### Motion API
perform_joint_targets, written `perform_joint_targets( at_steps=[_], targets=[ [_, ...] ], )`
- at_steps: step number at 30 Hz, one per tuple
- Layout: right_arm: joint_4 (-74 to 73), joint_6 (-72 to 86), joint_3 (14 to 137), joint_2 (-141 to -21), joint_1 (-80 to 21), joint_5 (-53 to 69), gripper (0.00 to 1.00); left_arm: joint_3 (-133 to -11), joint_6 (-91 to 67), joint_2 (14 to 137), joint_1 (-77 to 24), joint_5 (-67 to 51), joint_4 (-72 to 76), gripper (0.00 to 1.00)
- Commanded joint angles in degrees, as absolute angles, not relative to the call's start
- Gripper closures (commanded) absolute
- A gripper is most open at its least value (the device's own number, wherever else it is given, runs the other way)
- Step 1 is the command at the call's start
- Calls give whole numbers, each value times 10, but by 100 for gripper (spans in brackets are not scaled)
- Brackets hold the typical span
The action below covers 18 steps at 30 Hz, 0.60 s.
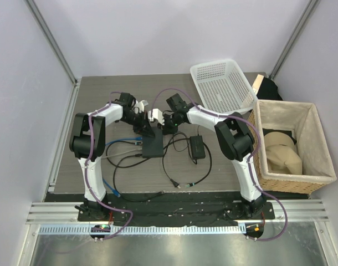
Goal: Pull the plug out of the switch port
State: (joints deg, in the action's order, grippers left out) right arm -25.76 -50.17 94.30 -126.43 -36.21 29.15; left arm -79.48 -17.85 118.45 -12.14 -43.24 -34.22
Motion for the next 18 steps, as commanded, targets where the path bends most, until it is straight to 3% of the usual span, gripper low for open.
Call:
perform_joint_targets(
  at_steps=[1,5,8,12,18],
  targets=[
    [-329,-509,992,-1298,-366,303,86,-756,-134,1255,-127,-263,-367,100],
    [-393,-497,1056,-1333,-366,295,95,-758,-135,1259,-127,-264,-367,100],
    [-339,-479,1006,-1293,-367,269,99,-758,-134,1258,-128,-263,-365,100],
    [-158,-462,835,-1219,-378,174,99,-754,-134,1252,-128,-260,-362,100],
    [-127,-468,852,-1224,-377,158,99,-755,-134,1256,-130,-262,-361,100]
  ],
)
